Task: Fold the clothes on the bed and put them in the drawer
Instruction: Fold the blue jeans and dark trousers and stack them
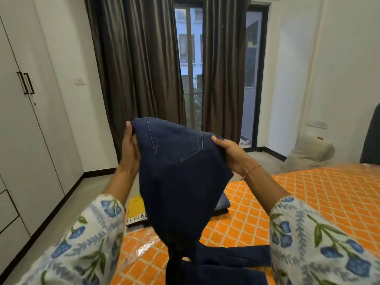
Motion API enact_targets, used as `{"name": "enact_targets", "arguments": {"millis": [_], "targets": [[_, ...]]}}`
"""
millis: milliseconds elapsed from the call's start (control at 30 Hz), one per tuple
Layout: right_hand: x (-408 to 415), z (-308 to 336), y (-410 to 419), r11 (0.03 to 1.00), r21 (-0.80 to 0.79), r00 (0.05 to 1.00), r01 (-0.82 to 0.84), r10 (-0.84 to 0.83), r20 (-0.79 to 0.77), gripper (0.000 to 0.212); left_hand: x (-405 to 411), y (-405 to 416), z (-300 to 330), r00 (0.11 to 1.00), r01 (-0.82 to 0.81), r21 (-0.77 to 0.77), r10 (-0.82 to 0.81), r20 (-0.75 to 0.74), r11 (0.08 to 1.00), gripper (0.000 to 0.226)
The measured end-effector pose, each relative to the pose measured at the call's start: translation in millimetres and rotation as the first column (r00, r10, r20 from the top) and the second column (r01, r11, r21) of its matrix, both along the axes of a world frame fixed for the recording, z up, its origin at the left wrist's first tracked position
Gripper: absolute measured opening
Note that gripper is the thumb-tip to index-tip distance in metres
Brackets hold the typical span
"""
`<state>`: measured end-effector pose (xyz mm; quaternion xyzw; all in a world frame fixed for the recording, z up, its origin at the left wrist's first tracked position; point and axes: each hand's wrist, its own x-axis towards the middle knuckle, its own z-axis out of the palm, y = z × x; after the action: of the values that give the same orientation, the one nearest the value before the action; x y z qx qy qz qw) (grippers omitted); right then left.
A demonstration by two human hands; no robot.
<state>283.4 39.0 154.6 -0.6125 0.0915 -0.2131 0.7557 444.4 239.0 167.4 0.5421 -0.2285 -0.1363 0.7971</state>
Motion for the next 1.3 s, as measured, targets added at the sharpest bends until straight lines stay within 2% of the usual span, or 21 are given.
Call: {"name": "enact_targets", "arguments": {"millis": [100, 167, 233, 267, 333, 400, 433, 500, 567, 600, 667, 733, 800, 867, 933, 967, 1033, 1100, 1167, 1233, 1300], "targets": [[-1, 17, -5, 0.992, -0.12, 0.995, 0.047, -0.057, -0.081, 0.033, -18, 5, -44, 0.971, 0.232, 0.258, -0.208, -0.117, 0.938, 0.039], [-5, 18, -14, 0.929, -0.367, 0.958, 0.04, -0.141, -0.251, 0.036, -24, 3, -43, 0.938, 0.312, 0.23, -0.26, -0.228, 0.922, 0.034], [-8, 19, -21, 0.868, -0.494, 0.909, 0.048, -0.243, -0.34, 0.032, -21, -1, -32, 0.953, 0.251, 0.146, -0.218, -0.212, 0.957, 0.04], [-9, 20, -24, 0.874, -0.473, 0.902, 0.112, -0.289, -0.322, 0.031, -18, -2, -29, 0.957, 0.25, 0.093, -0.231, -0.174, 0.964, 0.042], [-10, 27, -30, 0.956, -0.226, 0.952, 0.186, -0.232, -0.2, 0.032, -19, -5, -20, 0.952, 0.294, 0.008, -0.292, -0.091, 0.956, 0.045], [-18, 31, -36, 0.995, 0.059, 0.997, 0.079, -0.077, -0.026, 0.042, -21, -8, -10, 0.945, 0.327, 0.067, -0.324, -0.048, 0.943, 0.03], [-21, 28, -37, 0.996, 0.08, 0.999, 0.026, -0.024, -0.025, 0.05, -25, -10, -3, 0.948, 0.319, 0.131, -0.318, -0.033, 0.939, 0.02], [-25, 16, -39, 0.995, -0.094, 0.964, 0.023, -0.047, -0.26, 0.053, -27, -14, 6, 0.97, 0.235, 0.216, -0.241, 0.003, 0.948, 0.01], [-25, 9, -40, 0.979, -0.201, 0.88, 0.038, -0.128, -0.457, 0.042, -26, -20, 8, 0.986, 0.166, 0.198, -0.17, -0.001, 0.966, 0.013], [-23, 9, -40, 0.98, -0.189, 0.868, 0.059, -0.143, -0.475, 0.035, -26, -22, 8, 0.988, 0.15, 0.187, -0.155, 0.008, 0.971, 0.01], [-22, 18, -41, 0.977, -0.147, 0.895, 0.153, -0.2, -0.4, 0.031, -26, -23, 10, 0.992, 0.099, 0.163, -0.11, 0.062, 0.982, 0.004], [-20, 31, -40, 0.977, 0.014, 0.963, 0.213, -0.207, -0.174, 0.037, -25, -20, 17, 0.994, 0.033, 0.119, -0.045, 0.098, 0.992, 0.004], [-19, 37, -36, 0.976, 0.154, 0.986, 0.157, -0.163, 0.032, 0.055, -23, -21, 26, 0.997, 0.002, 0.028, -0.005, 0.081, 1.0, 0.007], [-13, 33, -26, 0.993, 0.01, 0.991, 0.12, -0.119, -0.066, 0.062, -26, -25, 38, 0.999, 0.042, -0.04, -0.041, 0.018, 0.998, 0.014], [-8, 32, -17, 0.982, -0.17, 0.965, 0.089, -0.127, -0.229, 0.049, -26, -30, 51, 0.985, 0.168, -0.08, -0.17, -0.011, 0.982, 0.025], [-6, 34, -17, 0.976, -0.191, 0.959, 0.108, -0.152, -0.237, 0.046, -25, -30, 56, 0.972, 0.236, -0.049, -0.236, 0.006, 0.97, 0.024], [-7, 47, -19, 0.971, -0.157, 0.961, 0.181, -0.209, -0.183, 0.037, -17, -23, 62, 0.936, 0.321, 0.139, -0.336, 0.104, 0.937, 0.021], [-12, 63, -21, 0.967, -0.074, 0.965, 0.242, -0.248, -0.081, 0.029, -8, -19, 62, 0.906, 0.345, 0.306, -0.401, 0.139, 0.887, 0.05], [-15, 79, -19, 0.962, -0.044, 0.963, 0.269, -0.269, 0.008, 0.023, -9, -21, 66, 0.937, 0.25, 0.289, -0.306, 0.168, 0.924, 0.042], [-13, 97, -20, 0.884, -0.269, 0.923, 0.383, -0.38, 0.066, 0.028, -13, -29, 73, 0.983, 0.09, 0.221, -0.123, 0.139, 0.971, 0.015], [-9, 115, -22, 0.651, -0.575, 0.829, 0.496, -0.553, 0.089, 0.036, -17, -41, 80, 1.0, 0.022, 0.239, -0.025, 0.007, 0.971, 0.018]]}}
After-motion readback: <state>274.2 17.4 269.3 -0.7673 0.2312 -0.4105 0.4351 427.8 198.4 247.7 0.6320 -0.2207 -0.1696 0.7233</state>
